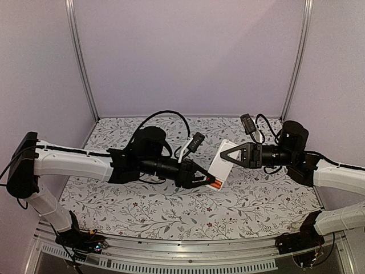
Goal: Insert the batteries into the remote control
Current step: Press the battery in the battery compartment, then pass from the right arm to the left
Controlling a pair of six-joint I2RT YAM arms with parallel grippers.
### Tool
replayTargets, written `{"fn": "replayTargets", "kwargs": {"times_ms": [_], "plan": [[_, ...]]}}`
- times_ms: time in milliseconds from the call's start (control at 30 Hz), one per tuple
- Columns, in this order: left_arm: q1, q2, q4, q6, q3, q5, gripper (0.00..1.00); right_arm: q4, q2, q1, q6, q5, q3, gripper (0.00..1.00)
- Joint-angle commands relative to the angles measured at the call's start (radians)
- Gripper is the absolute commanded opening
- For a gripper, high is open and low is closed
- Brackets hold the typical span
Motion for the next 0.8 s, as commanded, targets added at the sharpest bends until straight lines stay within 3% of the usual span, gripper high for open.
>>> {"fn": "replayTargets", "kwargs": {"times_ms": [0,133,300,400,500,633,767], "plan": [[0.021,0.005,-0.051,0.037,0.015,-0.023,0.55,0.026,-0.009,0.009,0.009,0.007,0.023,0.0],[0.027,-0.062,-0.092,0.098,-0.019,-0.118,0.69,-0.056,-0.012,-0.008,0.002,0.071,0.026,0.0],[0.093,-0.148,-0.307,0.161,-0.032,-0.387,0.67,-0.157,-0.029,-0.089,0.015,0.154,-0.006,0.0],[0.128,-0.163,-0.384,0.185,-0.036,-0.399,0.69,-0.206,-0.033,-0.11,0.011,0.216,-0.027,0.0],[0.087,-0.146,-0.368,0.205,-0.03,-0.441,0.78,-0.205,-0.009,-0.112,0.036,0.285,-0.05,0.01],[-0.007,-0.072,-0.356,0.248,0.037,-0.525,0.99,-0.129,0.062,-0.106,0.106,0.323,-0.074,0.01],[-0.078,0.047,-0.389,0.267,0.152,-0.608,0.99,-0.105,0.106,-0.066,0.135,0.38,-0.078,0.02]]}}
